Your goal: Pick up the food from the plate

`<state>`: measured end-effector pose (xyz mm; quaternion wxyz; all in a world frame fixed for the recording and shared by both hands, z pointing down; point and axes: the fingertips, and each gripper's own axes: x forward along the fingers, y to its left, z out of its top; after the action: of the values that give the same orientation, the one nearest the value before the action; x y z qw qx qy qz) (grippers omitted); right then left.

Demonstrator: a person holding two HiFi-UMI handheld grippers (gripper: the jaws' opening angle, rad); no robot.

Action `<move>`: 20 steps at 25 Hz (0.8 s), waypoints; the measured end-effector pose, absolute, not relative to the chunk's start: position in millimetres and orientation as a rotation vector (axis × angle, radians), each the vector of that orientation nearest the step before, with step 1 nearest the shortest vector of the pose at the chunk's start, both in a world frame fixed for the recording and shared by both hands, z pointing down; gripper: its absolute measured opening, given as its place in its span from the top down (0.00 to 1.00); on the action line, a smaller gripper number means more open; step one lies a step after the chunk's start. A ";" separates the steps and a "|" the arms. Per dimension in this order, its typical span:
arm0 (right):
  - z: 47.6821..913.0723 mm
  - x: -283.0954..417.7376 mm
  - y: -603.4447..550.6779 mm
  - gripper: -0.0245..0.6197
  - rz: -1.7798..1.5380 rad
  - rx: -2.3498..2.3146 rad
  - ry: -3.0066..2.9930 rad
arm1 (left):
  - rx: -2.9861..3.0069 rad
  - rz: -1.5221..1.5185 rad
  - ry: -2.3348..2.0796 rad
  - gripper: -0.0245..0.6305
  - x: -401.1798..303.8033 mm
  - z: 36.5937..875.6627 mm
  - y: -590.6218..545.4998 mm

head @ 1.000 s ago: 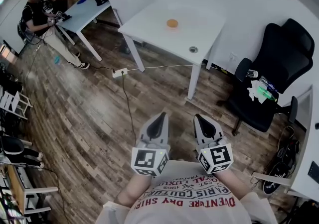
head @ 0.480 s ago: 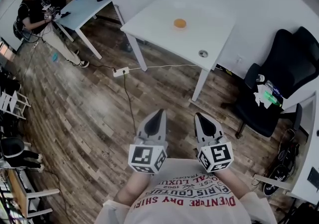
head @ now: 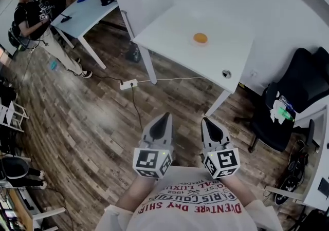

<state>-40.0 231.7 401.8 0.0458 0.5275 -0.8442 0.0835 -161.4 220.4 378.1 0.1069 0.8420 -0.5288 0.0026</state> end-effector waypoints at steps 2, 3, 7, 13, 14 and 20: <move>401.1 -61.3 212.2 0.95 0.256 1.624 -2.569 | 2.481 0.011 -1.547 0.95 -183.4 377.6 200.2; 400.9 -70.8 203.6 0.95 0.253 1.629 -2.565 | 2.483 0.014 -1.543 0.95 -193.2 377.4 191.3; 407.6 -98.0 178.7 0.95 0.262 1.633 -2.530 | 2.476 0.017 -1.532 0.95 -226.3 382.2 162.4; 419.2 -102.3 147.9 0.95 0.288 1.652 -2.460 | 2.468 0.078 -1.538 0.95 -241.6 399.8 126.9; 420.7 -100.1 140.6 0.95 0.291 1.659 -2.452 | 2.477 0.086 -1.531 0.95 -239.2 401.6 120.0; 437.5 -81.7 86.9 0.95 0.342 1.693 -2.432 | 2.459 0.101 -1.488 0.95 -225.2 417.8 66.6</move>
<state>-81.7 86.9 437.5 0.0791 0.5658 -0.8128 0.1141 -225.2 66.6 417.8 0.1325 0.8474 -0.5130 0.0347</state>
